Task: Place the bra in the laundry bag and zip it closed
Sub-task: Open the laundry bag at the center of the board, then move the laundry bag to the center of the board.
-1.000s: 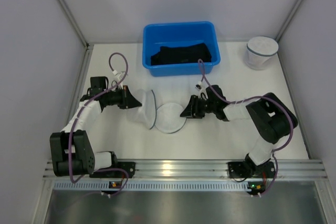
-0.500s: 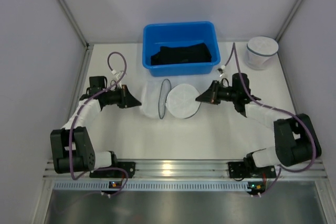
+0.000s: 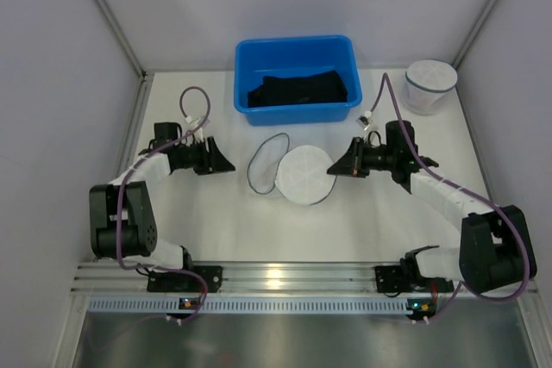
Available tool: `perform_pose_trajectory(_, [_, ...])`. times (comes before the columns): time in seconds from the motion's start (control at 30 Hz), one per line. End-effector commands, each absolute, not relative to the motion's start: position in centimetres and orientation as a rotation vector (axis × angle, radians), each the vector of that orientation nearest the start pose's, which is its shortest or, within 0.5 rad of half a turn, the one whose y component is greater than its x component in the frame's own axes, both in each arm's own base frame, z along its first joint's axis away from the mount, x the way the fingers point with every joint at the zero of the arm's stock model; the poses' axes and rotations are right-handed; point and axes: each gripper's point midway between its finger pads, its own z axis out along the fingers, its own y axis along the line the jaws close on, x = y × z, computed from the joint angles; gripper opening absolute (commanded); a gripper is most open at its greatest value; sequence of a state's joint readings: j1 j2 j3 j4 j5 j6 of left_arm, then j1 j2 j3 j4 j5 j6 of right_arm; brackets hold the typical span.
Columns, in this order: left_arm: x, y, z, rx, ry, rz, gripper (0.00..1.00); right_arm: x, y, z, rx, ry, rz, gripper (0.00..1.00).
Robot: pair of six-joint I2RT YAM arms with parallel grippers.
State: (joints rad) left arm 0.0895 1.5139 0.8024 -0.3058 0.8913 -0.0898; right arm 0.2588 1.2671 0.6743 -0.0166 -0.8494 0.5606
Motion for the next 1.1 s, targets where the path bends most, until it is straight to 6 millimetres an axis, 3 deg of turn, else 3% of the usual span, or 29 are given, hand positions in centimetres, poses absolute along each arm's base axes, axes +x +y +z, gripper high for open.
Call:
perform_pose_trajectory(0.0, [32.1,-11.3,13.7,0.229,2.206,-1.059,0.49,27.5,21.7,16.1,-0.224,2.228,1.291,0.00])
perform_pose_trajectory(0.13, [31.5,-11.9,15.6,0.291,2.148,-1.025,0.51,27.7,20.3,14.4,-0.215,2.298,1.212,0.00])
perform_pose_trajectory(0.27, [31.3,-12.1,15.8,0.303,2.141,-1.012,0.56,28.1,17.3,13.9,-0.137,2.323,1.136,0.00])
perform_pose_trajectory(0.3, [31.4,-12.1,15.9,0.310,2.141,-0.996,0.61,28.2,16.6,13.7,-0.148,2.322,1.110,0.00])
perform_pose_trajectory(0.47, [33.0,-12.6,17.6,0.385,2.094,-0.918,0.80,29.0,11.4,12.9,-0.071,2.331,0.993,0.00])
perform_pose_trajectory(0.7, [35.7,-13.6,20.0,0.454,2.042,-0.874,0.87,29.3,4.7,12.5,0.039,2.330,0.892,0.00])
perform_pose_trajectory(0.87, [39.0,-13.9,21.3,0.500,2.010,-0.735,0.87,29.3,0.0,12.9,0.117,2.313,0.790,0.00])
perform_pose_trajectory(0.93, [40.7,-14.5,23.2,0.516,1.970,-0.689,0.87,29.6,-1.7,12.9,0.153,2.304,0.736,0.00])
perform_pose_trajectory(1.0, [42.8,-14.5,23.0,0.500,1.982,-0.625,0.86,29.7,-2.7,12.4,0.176,2.305,0.697,0.00])
perform_pose_trajectory(1.03, [44.1,-15.2,24.7,0.510,1.946,-0.592,0.86,29.7,-3.2,12.2,0.188,2.311,0.681,0.00])
perform_pose_trajectory(1.07, [45.4,-15.5,23.8,0.502,1.968,-0.572,0.85,29.6,-3.5,11.6,0.202,2.330,0.662,0.00])
